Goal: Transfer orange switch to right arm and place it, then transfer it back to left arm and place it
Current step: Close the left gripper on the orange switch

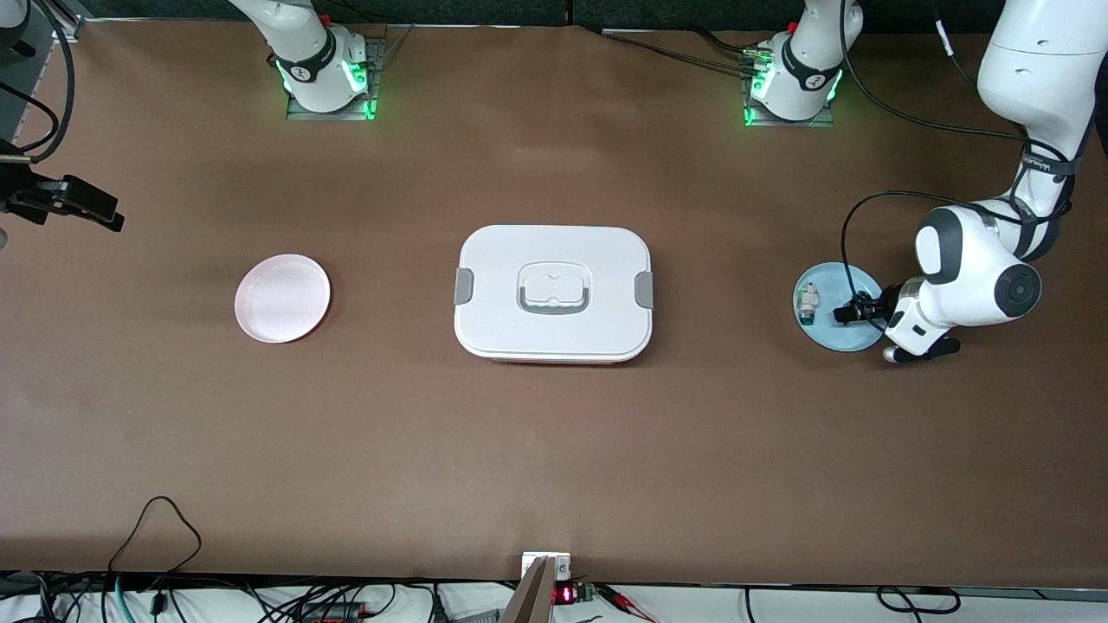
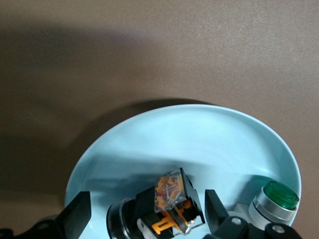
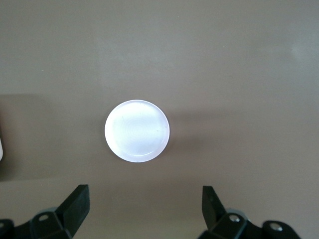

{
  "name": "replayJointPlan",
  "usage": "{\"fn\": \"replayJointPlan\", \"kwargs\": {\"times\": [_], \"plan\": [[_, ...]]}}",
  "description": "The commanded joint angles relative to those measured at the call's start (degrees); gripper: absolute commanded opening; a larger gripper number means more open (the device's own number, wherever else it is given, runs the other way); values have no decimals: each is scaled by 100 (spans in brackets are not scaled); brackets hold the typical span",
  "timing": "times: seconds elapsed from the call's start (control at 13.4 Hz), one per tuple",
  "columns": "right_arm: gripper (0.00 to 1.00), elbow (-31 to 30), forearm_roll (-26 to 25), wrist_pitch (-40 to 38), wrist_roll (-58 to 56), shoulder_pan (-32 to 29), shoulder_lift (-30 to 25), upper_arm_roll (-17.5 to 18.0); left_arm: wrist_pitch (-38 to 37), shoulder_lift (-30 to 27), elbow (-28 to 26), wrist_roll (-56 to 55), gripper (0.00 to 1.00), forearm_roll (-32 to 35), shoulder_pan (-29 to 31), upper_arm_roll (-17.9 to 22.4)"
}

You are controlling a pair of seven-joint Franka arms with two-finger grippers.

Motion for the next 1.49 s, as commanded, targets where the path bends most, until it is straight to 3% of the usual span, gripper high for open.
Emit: {"fn": "replayJointPlan", "kwargs": {"times": [0.0,0.75,1.42], "plan": [[100,82,82,-103,20,-51,-21,40,56,-76,-2,-76,100,-72,-17,-65],[100,82,82,-103,-68,-51,-12,40,-296,-516,7,-216,100,402,-53,-47],[100,82,73,-112,-112,-51,-21,40,283,-358,-98,-2518,100,402,-26,-56]]}}
